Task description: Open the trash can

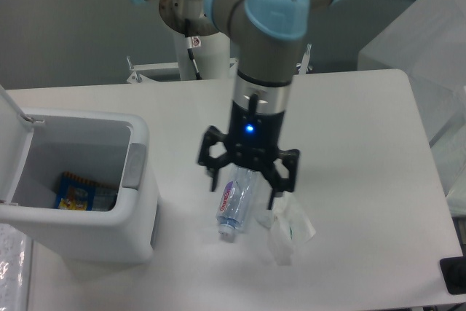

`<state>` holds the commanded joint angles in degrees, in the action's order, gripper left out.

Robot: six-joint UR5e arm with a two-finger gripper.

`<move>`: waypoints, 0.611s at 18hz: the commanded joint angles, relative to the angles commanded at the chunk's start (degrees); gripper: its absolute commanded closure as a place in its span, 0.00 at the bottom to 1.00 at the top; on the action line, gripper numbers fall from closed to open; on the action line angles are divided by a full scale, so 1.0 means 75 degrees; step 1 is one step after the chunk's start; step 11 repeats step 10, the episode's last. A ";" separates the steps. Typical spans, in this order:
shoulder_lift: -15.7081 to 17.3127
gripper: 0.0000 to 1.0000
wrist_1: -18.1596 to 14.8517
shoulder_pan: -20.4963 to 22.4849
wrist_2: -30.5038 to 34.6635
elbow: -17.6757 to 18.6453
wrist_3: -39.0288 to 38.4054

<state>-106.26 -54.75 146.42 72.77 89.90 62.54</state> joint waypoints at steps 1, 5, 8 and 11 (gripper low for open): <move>-0.0012 0.00 0.0011 0.0071 0.0012 0.0176 0.0388; -0.0350 0.00 0.0000 0.0598 0.0958 0.0377 0.1432; -0.0562 0.00 -0.0047 0.0587 0.1405 0.0342 0.1692; -0.0668 0.00 -0.0047 0.0540 0.1558 0.0295 0.1681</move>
